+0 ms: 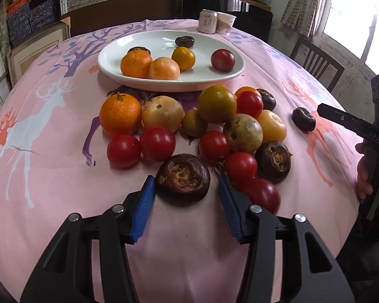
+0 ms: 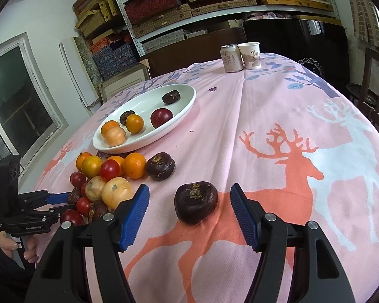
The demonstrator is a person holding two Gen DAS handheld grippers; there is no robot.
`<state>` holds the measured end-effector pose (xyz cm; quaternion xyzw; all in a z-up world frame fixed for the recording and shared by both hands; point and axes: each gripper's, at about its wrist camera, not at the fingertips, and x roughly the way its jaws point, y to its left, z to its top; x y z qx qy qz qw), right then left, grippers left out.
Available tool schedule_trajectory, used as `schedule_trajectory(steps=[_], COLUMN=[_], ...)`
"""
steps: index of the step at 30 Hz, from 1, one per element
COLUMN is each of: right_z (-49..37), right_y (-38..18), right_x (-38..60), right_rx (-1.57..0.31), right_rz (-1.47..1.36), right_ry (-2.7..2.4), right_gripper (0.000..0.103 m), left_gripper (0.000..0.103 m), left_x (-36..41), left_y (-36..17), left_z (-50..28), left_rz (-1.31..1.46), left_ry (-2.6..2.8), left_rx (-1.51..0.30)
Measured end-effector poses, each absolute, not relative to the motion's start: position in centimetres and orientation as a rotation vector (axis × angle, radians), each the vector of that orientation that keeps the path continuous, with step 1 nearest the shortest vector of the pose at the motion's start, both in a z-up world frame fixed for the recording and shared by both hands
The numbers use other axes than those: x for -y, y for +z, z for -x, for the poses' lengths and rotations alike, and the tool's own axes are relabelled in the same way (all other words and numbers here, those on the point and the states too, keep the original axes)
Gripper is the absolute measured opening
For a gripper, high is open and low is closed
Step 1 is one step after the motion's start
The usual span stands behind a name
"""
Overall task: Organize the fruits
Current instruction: 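Move both open tools toward dark brown fruits in the pile, then grasp a dark brown fruit with the right tool while the left tool grasps another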
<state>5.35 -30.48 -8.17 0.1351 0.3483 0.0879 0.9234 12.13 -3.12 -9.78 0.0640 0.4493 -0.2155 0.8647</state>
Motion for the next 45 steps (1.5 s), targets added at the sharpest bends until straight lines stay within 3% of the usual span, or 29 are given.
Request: schedule_trajectory(steps=[5,7,13,29,33,37,45], right_z=[-5.4,-5.4,-5.1,-8.1,-8.9,-8.6,-8.4], right_y=[-8.3,-8.3,-8.4,-9.2,-9.8,-9.8,-9.6], right_x=[30.6,30.7,30.4,27.2,27.2,26.7,26.6], right_rx=[-0.716,-0.715,-0.728,-0.885,-0.931,-0.924,-0.91], right_rz=[-0.283,-0.29,-0.269,-0.02,-0.024,0.013,0.019], right_ry=[0.185,0.184,0.221,0.076,0.083,0.076,0.075], right_gripper=[0.067,0.067,0.067,0.067,0.062,0.045,0.043], left_gripper=[0.05,0.042,0.042,0.042,0.042,0.042,0.042], left_x=[3.7,3.6,2.9,2.6,2.6,2.6,2.6], left_y=[-9.8,-9.8,-8.4,-8.1,-8.1,-8.2,-8.2], left_z=[-13.0,-12.9,-10.8,-10.6,-10.6,-10.5,-10.6], left_rz=[-0.131,-0.126,-0.098,-0.074,-0.073,-0.077,-0.076], left_ry=[-0.438,-0.435,-0.489,-0.467,-0.469,-0.468,-0.465], left_rx=[-0.948,-0.944,-0.81,-0.797,-0.798,-0.802,-0.802])
